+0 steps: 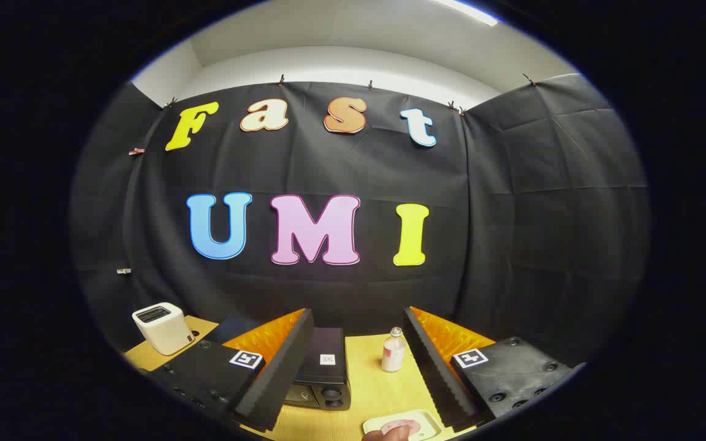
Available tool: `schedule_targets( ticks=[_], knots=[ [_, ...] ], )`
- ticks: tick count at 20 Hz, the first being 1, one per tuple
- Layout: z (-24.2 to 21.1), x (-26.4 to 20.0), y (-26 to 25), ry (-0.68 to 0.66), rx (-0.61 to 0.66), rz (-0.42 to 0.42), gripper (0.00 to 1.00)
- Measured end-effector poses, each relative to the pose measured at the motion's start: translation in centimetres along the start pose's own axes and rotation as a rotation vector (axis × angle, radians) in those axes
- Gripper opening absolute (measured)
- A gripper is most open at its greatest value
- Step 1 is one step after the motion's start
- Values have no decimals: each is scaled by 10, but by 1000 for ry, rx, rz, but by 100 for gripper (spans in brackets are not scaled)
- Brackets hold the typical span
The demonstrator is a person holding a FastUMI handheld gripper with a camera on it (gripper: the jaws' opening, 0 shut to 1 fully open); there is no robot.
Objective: Open the toaster oven, put the food inside, and close the toaster oven door.
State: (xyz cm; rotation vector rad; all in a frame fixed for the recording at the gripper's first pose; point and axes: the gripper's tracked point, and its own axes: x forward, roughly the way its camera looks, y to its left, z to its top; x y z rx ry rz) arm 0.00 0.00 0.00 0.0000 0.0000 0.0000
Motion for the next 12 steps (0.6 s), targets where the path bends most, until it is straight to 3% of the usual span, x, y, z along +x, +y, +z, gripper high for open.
schedule_targets(
  ticks=[12],
  knots=[
    [-1, -8, 11, 2, 5, 27, 96]
  ],
)
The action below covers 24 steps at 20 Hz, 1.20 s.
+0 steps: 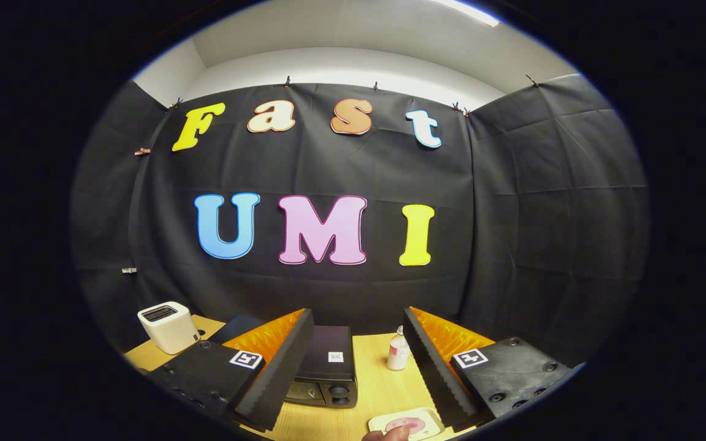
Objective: Open the toaster oven, put the food inside, and close the toaster oven door.
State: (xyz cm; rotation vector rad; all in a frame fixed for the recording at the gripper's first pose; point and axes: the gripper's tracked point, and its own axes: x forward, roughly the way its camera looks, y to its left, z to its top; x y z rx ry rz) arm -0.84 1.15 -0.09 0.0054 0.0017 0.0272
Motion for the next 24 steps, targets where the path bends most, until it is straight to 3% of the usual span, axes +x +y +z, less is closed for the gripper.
schedule_targets(
  ticks=[13, 24],
  knots=[
    [3, -8, 10, -10, -5, 6, 96],
    [-18, 12, 113, -38, 30, 79, 97]
  ],
)
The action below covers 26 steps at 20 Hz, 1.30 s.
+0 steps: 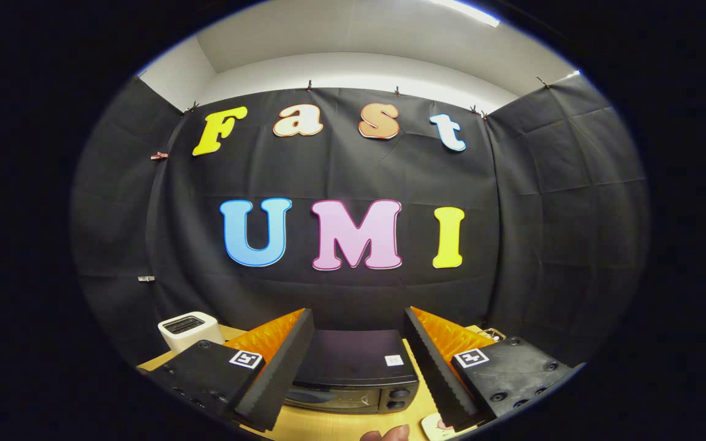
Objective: Open the toaster oven, put the food inside, and close the toaster oven door.
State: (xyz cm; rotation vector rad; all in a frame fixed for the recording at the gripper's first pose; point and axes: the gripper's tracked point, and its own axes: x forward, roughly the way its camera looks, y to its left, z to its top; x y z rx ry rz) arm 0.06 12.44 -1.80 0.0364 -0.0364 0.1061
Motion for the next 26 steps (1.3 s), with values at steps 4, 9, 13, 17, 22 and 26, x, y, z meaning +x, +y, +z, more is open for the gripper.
schedule_targets(
  ticks=[4, 9, 13, 17, 22, 26],
  knots=[
    [-25, 14, 31, 25, -6, 16, 97],
    [-61, 30, 56, 64, 3, 18, 97],
    [-101, 42, 65, 129, -29, 21, 97],
    [-141, 48, 70, 229, -32, 19, 97],
    [-179, 47, 82, 310, -48, 35, 97],
    [-212, 46, 79, 397, -28, 13, 97]
  ],
)
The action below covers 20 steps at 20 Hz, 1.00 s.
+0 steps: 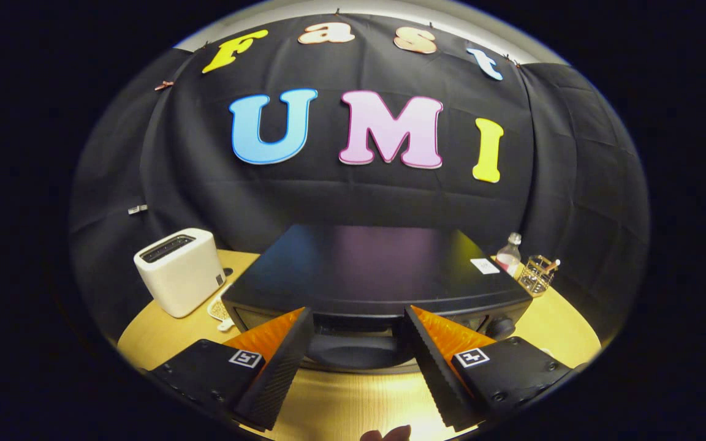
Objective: Open the toaster oven, put the food inside, and close the toaster oven door.
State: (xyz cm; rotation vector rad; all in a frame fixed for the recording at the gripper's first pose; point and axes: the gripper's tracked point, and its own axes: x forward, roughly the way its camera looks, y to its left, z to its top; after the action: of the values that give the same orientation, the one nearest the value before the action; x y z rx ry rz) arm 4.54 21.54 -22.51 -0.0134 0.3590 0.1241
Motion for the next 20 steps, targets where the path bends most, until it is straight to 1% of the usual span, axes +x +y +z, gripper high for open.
schedule_targets(
  ticks=[2, 4, 6, 15, 20],
  knots=[
    [2, 2, -2, 10, 29, -19, 98],
    [-1, 1, 2, -1, -4, -19, 98],
    [-2, 0, 0, 6, 19, -15, 99],
    [-28, -37, 4, 30, 8, -24, 100],
    [-45, -49, 5, 68, 23, -31, 100]
  ],
)
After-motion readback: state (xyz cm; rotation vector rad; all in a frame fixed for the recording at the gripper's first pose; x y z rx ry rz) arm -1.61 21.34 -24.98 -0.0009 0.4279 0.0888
